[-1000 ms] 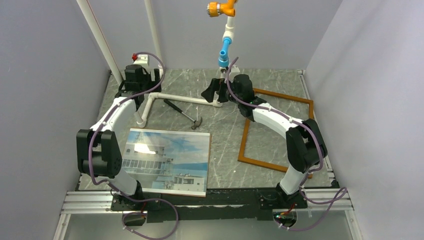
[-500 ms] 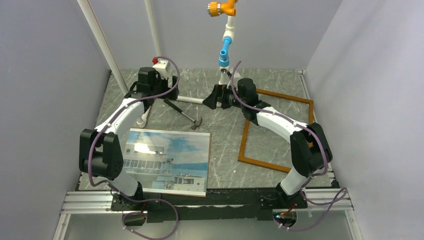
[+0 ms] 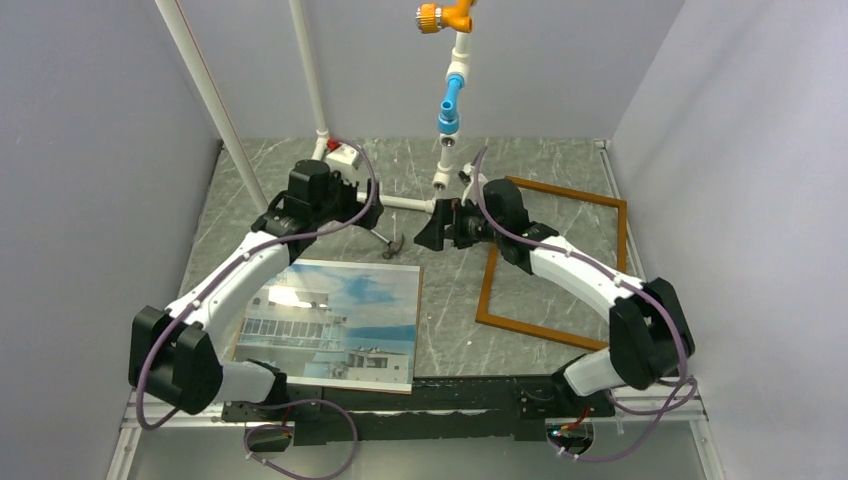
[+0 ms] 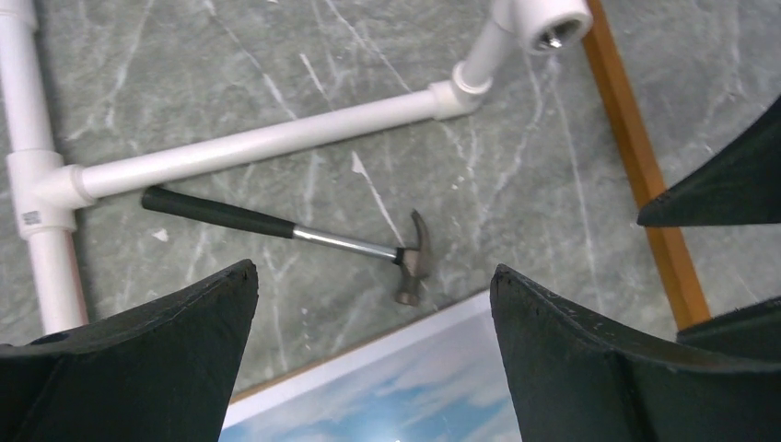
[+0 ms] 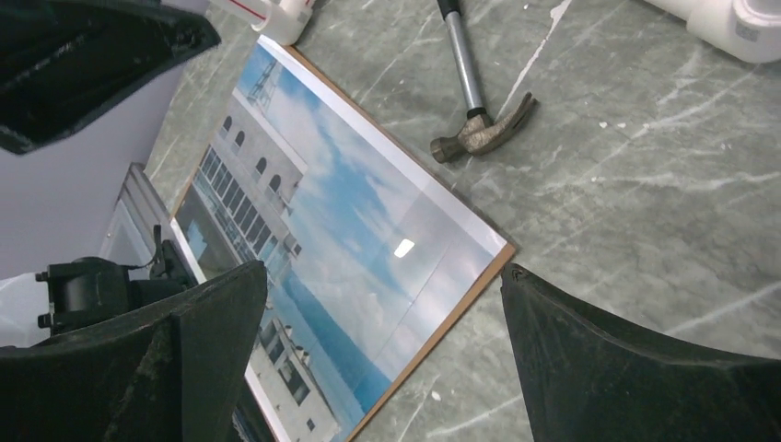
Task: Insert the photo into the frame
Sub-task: Move the distractor to the center of the board.
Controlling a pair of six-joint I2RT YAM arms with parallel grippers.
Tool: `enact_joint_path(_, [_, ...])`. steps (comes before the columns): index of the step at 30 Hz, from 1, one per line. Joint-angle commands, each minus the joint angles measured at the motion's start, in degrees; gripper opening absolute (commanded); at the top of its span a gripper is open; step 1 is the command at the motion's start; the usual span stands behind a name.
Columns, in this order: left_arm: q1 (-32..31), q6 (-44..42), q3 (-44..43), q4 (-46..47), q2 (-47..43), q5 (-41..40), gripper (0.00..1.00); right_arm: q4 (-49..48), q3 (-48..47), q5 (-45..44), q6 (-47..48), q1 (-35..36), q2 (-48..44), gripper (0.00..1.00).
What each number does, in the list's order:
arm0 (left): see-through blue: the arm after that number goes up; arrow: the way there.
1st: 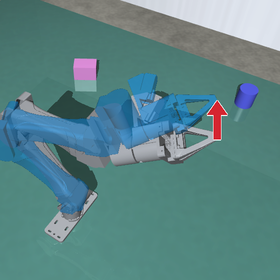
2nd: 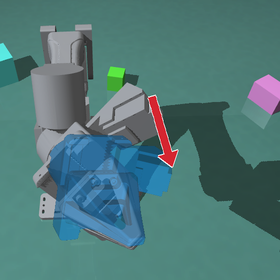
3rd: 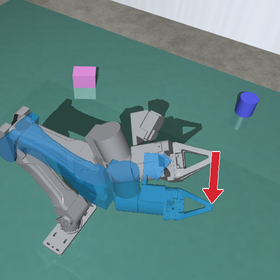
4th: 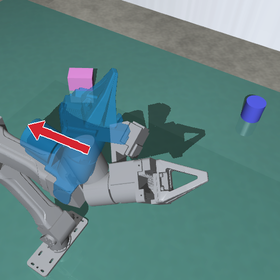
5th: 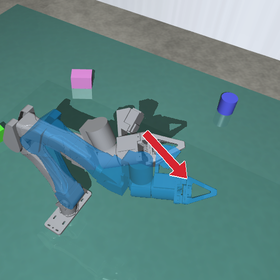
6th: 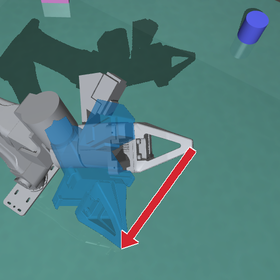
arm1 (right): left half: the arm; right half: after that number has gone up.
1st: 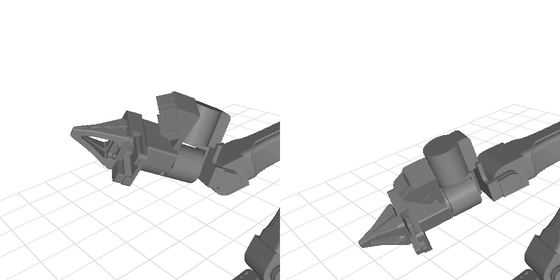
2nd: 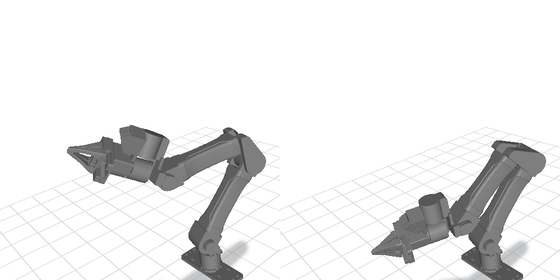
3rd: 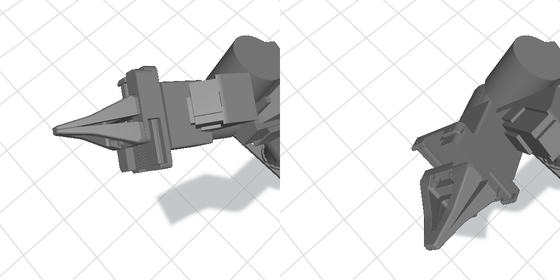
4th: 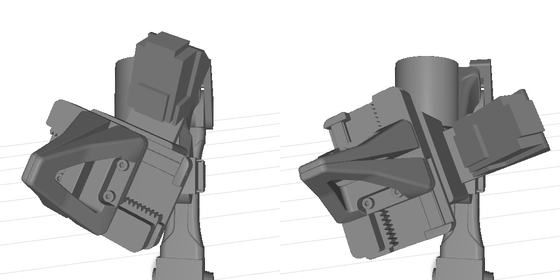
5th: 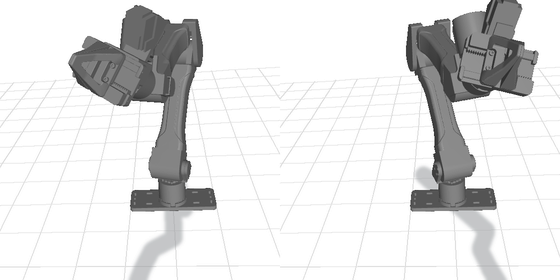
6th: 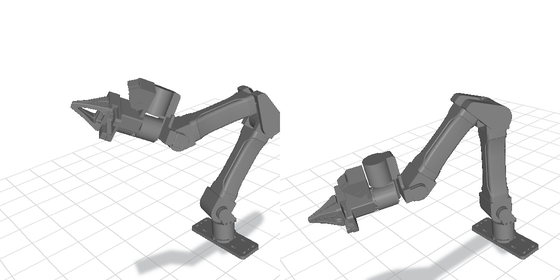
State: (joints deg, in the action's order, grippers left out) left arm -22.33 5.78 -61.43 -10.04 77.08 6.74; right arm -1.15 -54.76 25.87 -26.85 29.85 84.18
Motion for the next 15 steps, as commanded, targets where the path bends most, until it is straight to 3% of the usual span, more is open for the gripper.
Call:
enact_joint_path(1, [-3.4,2.8,2.4,-1.0,-5.0,-1.2,0.99,5.9,2.8,-3.5,1.5,0.2,-5.9,1.0])
enact_joint_path(7, [-8.5,7.6,7.4,-2.8,-12.1,-2.8,0.99,14.0,6.8,-12.4,0.8,0.2,-10.7,0.99])
enact_joint_path(15, [-17.5,15.4,11.1,-7.7,-19.2,-8.7,0.99,27.8,7.3,-32.5,-5.6,-0.4,-9.9,0.97])
